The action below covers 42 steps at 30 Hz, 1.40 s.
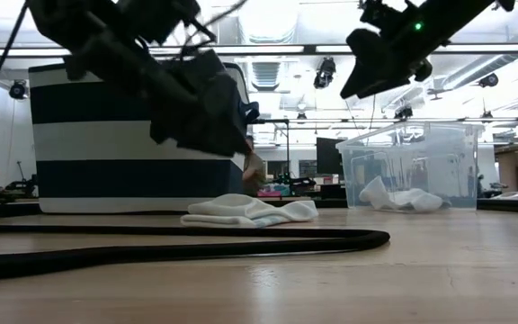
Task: Pick & Place Cloths
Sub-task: Put the white sock into the transparent bin
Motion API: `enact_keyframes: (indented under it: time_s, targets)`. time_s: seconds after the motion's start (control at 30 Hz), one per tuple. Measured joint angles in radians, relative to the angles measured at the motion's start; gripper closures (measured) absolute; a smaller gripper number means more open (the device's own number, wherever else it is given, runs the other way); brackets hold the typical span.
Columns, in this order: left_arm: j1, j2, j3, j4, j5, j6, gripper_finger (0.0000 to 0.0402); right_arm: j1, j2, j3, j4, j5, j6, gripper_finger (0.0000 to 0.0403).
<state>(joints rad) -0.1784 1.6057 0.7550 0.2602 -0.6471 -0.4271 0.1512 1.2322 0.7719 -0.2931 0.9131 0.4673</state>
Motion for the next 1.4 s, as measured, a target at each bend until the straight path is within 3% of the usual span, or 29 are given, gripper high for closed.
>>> enact_keyframes:
  time_s: [0.17,0.3,0.53,0.8,1.0,1.4]
  targets:
    - [0.04,0.055,0.007,0.0,0.154,-0.038,0.0122,0.029,-0.008,0.0,0.017,0.0,-0.002,0.0172]
    - [0.06,0.113,0.022,0.0,0.235,-0.037,0.0101,0.04,-0.008,0.0,0.047,-0.001,-0.02,0.0182]
    - [0.064,0.233,0.083,-0.021,0.267,0.158,0.01,0.039,-0.007,0.0,0.046,0.0,-0.023,0.0188]
    - [0.073,0.293,0.134,-0.058,0.298,0.164,0.0109,0.039,-0.006,0.0,0.046,0.0,-0.023,0.0178]
    - [0.072,0.294,0.141,-0.076,0.302,0.183,0.017,0.039,-0.006,0.0,0.046,0.0,-0.023,0.017]
    - [0.074,0.29,0.137,-0.096,0.28,0.211,0.0372,0.039,-0.006,0.0,0.046,-0.004,-0.022,0.0155]
